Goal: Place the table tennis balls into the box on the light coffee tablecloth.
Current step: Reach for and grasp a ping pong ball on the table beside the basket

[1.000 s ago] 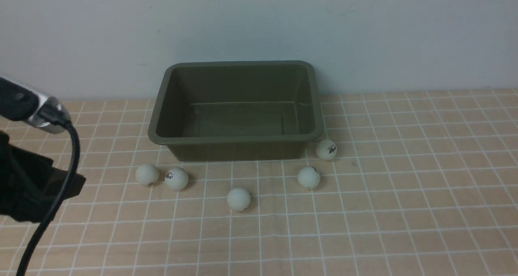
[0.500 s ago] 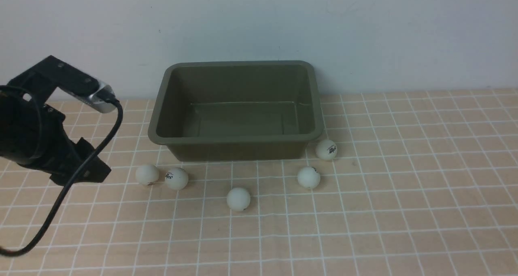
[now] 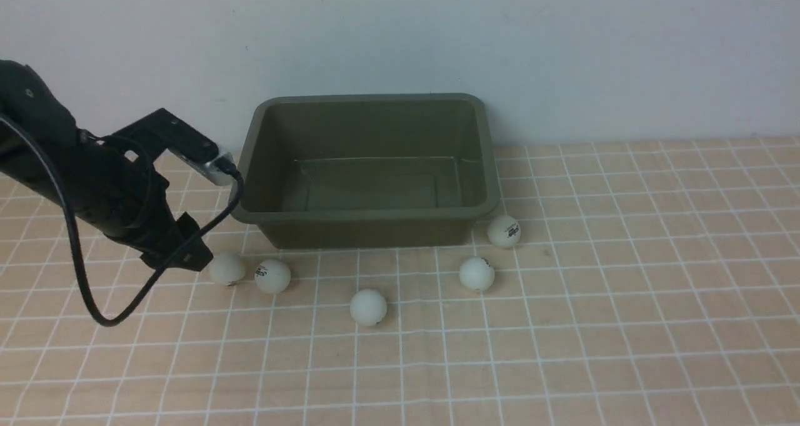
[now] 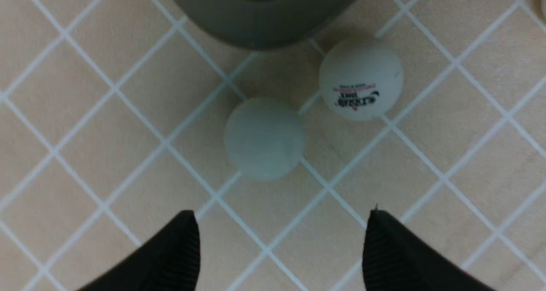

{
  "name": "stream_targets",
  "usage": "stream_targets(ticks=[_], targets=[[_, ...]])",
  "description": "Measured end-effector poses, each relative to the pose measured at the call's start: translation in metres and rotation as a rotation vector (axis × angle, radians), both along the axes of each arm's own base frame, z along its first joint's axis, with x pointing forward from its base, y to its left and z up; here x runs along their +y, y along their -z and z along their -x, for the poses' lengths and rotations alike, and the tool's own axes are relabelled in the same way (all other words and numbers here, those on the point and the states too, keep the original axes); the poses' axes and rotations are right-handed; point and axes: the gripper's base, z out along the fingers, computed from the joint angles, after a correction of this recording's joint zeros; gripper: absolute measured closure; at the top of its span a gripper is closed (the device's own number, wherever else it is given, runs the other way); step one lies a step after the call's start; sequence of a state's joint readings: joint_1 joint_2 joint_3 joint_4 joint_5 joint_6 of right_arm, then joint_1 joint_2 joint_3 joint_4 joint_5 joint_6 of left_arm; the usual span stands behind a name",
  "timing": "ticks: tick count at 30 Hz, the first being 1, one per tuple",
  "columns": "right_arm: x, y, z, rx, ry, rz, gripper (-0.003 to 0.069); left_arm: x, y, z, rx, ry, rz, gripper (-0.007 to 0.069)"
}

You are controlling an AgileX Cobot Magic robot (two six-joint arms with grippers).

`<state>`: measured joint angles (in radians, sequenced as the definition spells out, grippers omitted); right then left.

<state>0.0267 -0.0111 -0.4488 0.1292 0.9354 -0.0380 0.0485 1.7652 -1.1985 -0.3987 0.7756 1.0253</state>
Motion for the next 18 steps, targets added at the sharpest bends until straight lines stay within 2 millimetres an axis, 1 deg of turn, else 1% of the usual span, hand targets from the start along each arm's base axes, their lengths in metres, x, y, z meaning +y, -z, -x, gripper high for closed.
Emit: stream_targets(ticks=[6,7,8,9,12,18], targets=[[0.000,0.000,0.000,0.001,-0.001,0.002,0.0356,-0.003,0.029,-0.012,-0.011,0.139,-0.061,0.0197],[0.000,0.000,0.000,0.001,-0.001,0.002,0.0356,-0.003,0.034,-0.013,-0.008,0.153,-0.066,0.0197],[0.000,0.000,0.000,0.001,-0.001,0.002,0.0356,-0.003,0.035,-0.013,-0.007,0.155,-0.067,0.0197],[0.000,0.000,0.000,0.001,-0.001,0.002,0.0356,-0.003,0.042,-0.016,-0.007,0.169,-0.069,0.0197],[0.000,0.000,0.000,0.001,-0.003,-0.001,0.0356,-0.003,0.054,-0.022,-0.018,0.194,-0.074,0.0197],[0.000,0.000,0.000,0.001,-0.004,0.001,0.0356,-0.002,0.064,-0.029,-0.061,0.212,-0.095,0.0197]])
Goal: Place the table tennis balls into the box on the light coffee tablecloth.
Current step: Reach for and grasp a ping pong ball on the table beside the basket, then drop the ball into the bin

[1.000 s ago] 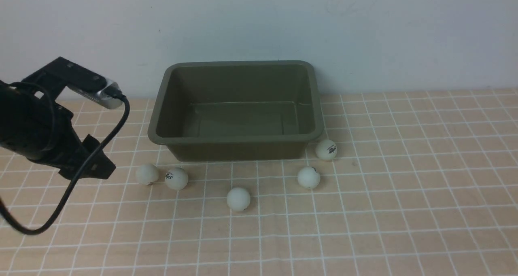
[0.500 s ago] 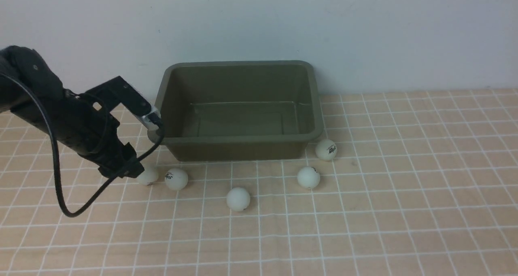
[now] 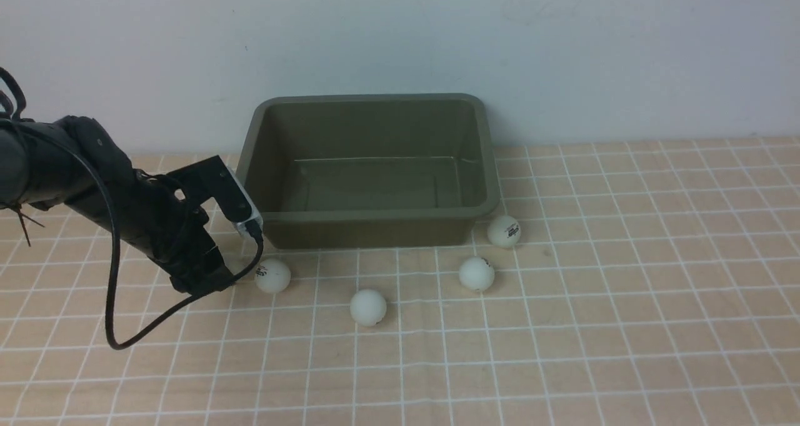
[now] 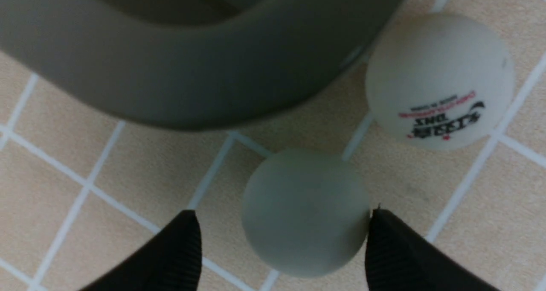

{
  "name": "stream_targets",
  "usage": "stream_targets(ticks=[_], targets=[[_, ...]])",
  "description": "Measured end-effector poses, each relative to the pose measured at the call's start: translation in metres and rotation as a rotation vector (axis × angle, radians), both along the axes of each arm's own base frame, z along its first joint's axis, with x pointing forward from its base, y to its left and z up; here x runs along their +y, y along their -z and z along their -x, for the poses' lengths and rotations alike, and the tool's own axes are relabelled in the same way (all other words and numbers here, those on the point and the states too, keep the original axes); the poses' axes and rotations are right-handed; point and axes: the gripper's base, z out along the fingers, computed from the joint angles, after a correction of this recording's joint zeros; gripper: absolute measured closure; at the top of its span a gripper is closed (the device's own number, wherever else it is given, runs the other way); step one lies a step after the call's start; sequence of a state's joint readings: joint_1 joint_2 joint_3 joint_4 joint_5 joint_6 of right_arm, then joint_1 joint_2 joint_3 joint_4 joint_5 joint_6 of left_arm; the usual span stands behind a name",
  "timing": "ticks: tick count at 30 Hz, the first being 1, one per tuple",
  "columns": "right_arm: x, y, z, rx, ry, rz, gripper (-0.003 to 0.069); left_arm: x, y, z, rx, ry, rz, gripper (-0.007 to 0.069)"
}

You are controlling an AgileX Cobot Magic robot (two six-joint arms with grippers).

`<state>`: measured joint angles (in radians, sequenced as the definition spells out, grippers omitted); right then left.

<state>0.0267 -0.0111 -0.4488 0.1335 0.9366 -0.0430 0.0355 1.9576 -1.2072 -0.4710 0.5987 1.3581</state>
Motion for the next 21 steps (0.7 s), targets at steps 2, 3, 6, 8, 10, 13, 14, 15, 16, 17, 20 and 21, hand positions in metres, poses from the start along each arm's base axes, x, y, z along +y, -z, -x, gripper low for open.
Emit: stream_targets(ticks=[2,3,6,8,10,13,14,15,16,17,20,21], targets=[[0.000,0.000,0.000,0.000,0.000,0.000,0.0356,0.001,0.004,-0.002,-0.011,0.004,-0.009,0.0197],[0.000,0.000,0.000,0.000,0.000,0.000,0.0356,0.001,0.007,-0.003,-0.013,0.007,-0.014,0.0200],[0.000,0.000,0.000,0.000,0.000,0.000,0.0356,0.001,0.011,-0.004,-0.008,0.009,-0.016,0.0224],[0.000,0.000,0.000,0.000,0.000,0.000,0.0356,0.000,0.012,-0.003,-0.001,0.012,-0.015,0.0291],[0.000,0.000,0.000,0.000,0.000,0.000,0.0356,0.000,0.009,-0.002,0.002,0.017,-0.011,0.0326],[0.000,0.000,0.000,0.000,0.000,0.000,0.0356,-0.001,-0.006,0.000,-0.020,0.024,-0.007,0.0323],[0.000,0.000,0.000,0.000,0.000,0.000,0.0356,-0.001,-0.011,0.001,-0.034,0.024,-0.007,0.0323],[0.000,0.000,0.000,0.000,0.000,0.000,0.0356,-0.001,-0.019,0.002,-0.053,0.027,-0.008,0.0323],[0.000,0.000,0.000,0.000,0.000,0.000,0.0356,-0.001,-0.020,0.002,-0.056,0.027,-0.008,0.0323],[0.000,0.000,0.000,0.000,0.000,0.000,0.0356,-0.001,-0.028,0.004,-0.071,0.034,-0.008,0.0323],[0.000,0.000,0.000,0.000,0.000,0.000,0.0356,0.000,-0.048,0.009,-0.104,0.057,-0.034,0.0323],[0.000,0.000,0.000,0.000,0.000,0.000,0.0356,0.000,-0.053,0.011,-0.113,0.060,-0.044,0.0323]])
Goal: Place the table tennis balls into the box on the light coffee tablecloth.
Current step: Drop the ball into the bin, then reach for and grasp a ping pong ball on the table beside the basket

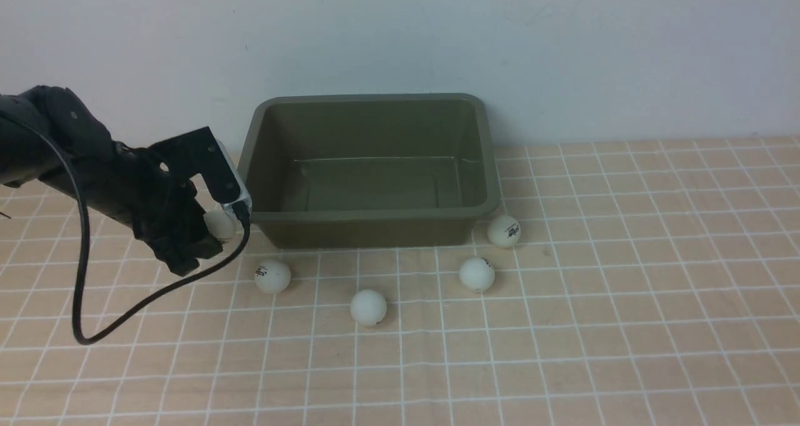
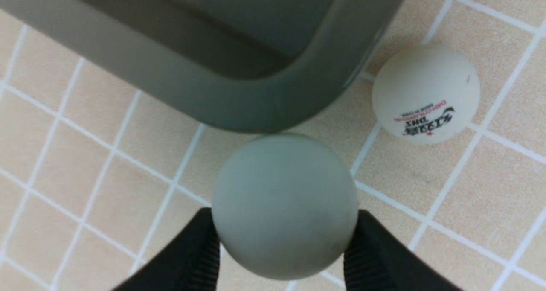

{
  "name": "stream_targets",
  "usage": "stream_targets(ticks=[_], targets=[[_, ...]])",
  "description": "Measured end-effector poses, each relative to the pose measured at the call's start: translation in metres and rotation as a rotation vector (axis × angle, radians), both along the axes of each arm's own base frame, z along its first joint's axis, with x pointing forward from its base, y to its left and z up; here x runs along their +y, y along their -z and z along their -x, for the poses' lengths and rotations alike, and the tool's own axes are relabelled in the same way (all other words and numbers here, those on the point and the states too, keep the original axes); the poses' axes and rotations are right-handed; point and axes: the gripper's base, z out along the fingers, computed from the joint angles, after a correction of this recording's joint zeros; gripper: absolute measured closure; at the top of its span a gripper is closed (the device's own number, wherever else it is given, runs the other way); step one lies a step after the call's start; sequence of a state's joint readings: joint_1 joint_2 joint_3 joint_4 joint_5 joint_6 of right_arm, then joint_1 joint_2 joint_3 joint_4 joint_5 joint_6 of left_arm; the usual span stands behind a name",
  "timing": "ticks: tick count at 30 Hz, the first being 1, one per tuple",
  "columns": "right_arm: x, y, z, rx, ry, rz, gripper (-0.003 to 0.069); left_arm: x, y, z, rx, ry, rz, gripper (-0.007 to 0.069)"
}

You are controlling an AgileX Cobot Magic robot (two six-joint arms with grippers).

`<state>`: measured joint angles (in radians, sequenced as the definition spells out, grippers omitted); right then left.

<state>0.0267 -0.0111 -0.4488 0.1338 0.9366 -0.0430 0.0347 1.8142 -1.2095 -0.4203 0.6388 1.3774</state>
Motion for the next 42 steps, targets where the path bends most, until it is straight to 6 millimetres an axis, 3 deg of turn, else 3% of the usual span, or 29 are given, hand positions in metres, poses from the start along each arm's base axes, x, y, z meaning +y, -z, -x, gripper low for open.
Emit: stream_targets(ticks=[6,9,12,16,21,24,26,30,35,42], targets=[[0.000,0.000,0.000,0.000,-0.001,-0.002,0.0356,-0.001,-0.049,0.001,-0.099,-0.013,0.006,0.0323],[0.000,0.000,0.000,0.000,-0.001,-0.002,0.0356,-0.012,-0.067,-0.006,-0.132,0.011,0.041,0.0323],[0.000,0.000,0.000,0.000,-0.001,-0.002,0.0356,-0.030,-0.070,-0.015,-0.147,0.054,0.060,0.0323],[0.000,0.000,0.000,0.000,-0.001,-0.002,0.0356,-0.054,-0.059,-0.032,-0.135,0.108,0.067,0.0323],[0.000,0.000,0.000,0.000,-0.001,-0.002,0.0356,-0.063,-0.046,-0.050,-0.091,0.072,0.099,0.0323],[0.000,0.000,0.000,0.000,-0.001,-0.002,0.0356,-0.064,-0.054,-0.054,-0.074,0.026,0.135,0.0308],[0.000,0.000,0.000,0.000,-0.001,-0.002,0.0356,-0.065,-0.067,-0.056,-0.085,-0.014,0.162,0.0248],[0.000,0.000,0.000,0.000,-0.001,-0.002,0.0356,-0.062,-0.103,-0.053,-0.113,-0.079,0.182,0.0168],[0.000,0.000,0.000,0.000,-0.002,-0.001,0.0356,-0.056,-0.141,-0.034,-0.041,-0.203,0.190,0.0183],[0.000,0.000,0.000,-0.001,-0.001,0.005,0.0356,-0.045,-0.143,-0.016,0.159,-0.469,0.162,0.0318]])
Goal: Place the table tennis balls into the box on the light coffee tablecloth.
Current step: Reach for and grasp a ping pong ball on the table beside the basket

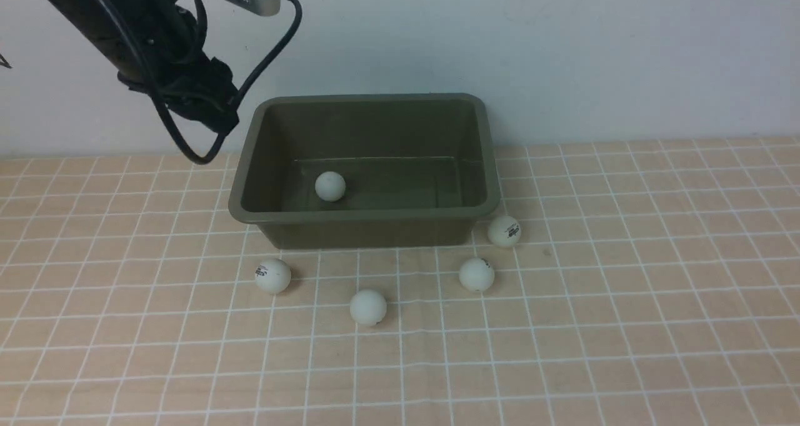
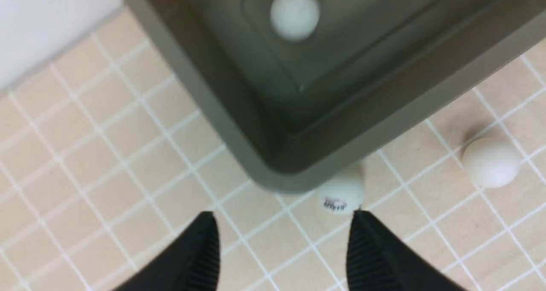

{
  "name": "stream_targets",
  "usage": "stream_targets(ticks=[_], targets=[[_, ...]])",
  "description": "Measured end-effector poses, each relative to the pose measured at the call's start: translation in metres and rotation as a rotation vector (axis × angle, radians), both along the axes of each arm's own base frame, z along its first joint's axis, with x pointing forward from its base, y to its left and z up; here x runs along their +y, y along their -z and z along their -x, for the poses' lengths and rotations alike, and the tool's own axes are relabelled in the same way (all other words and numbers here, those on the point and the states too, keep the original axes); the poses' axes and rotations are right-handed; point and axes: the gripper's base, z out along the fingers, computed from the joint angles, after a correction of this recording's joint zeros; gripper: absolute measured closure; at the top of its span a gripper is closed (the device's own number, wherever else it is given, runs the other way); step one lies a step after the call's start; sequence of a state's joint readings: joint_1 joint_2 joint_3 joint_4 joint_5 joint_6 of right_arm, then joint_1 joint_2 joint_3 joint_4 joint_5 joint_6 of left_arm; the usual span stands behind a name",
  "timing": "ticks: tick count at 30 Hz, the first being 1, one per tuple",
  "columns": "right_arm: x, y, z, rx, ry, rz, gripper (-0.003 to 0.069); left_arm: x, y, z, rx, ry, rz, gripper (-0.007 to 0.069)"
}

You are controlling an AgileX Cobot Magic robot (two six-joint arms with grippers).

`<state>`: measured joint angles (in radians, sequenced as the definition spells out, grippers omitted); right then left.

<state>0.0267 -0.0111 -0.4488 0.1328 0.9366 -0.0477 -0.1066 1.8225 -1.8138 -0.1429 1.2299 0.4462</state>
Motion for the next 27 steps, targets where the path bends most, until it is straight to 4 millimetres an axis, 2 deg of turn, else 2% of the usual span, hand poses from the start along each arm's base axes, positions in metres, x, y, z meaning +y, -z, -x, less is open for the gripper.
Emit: stream_targets(ticks=[5,9,11,14,16,19,20,21,24,27], targets=[[-0.001,0.000,0.000,0.000,0.009,0.015,0.0356,0.001,0.003,0.000,0.036,-0.133,0.038,0.0405],[-0.002,0.000,0.000,-0.001,0.012,0.019,0.0356,-0.005,0.005,0.007,0.074,-0.184,0.103,0.0515],[-0.002,0.000,0.000,-0.001,0.012,0.020,0.0356,-0.007,0.005,0.015,0.088,-0.177,0.109,0.0548],[-0.002,0.000,0.000,-0.001,0.011,0.021,0.0356,-0.009,0.011,0.043,0.137,-0.154,0.108,0.0613],[-0.002,0.000,0.000,-0.001,0.011,0.021,0.0356,-0.007,0.021,0.060,0.175,-0.129,0.089,0.0634],[-0.002,0.000,0.000,-0.001,0.011,0.021,0.0356,-0.004,0.049,0.089,0.271,-0.036,0.050,0.0648],[-0.002,0.000,0.000,-0.001,0.011,0.021,0.0356,-0.005,0.051,0.091,0.275,-0.019,0.050,0.0649],[-0.002,0.000,0.000,-0.001,0.011,0.022,0.0356,-0.005,0.066,0.105,0.312,0.038,0.054,0.0649],[-0.002,0.000,0.000,-0.001,0.011,0.022,0.0356,-0.011,0.082,0.117,0.214,0.110,0.136,0.0649],[-0.002,0.000,0.000,-0.001,0.012,0.022,0.0356,-0.018,0.088,0.113,0.045,0.109,0.227,0.0649]])
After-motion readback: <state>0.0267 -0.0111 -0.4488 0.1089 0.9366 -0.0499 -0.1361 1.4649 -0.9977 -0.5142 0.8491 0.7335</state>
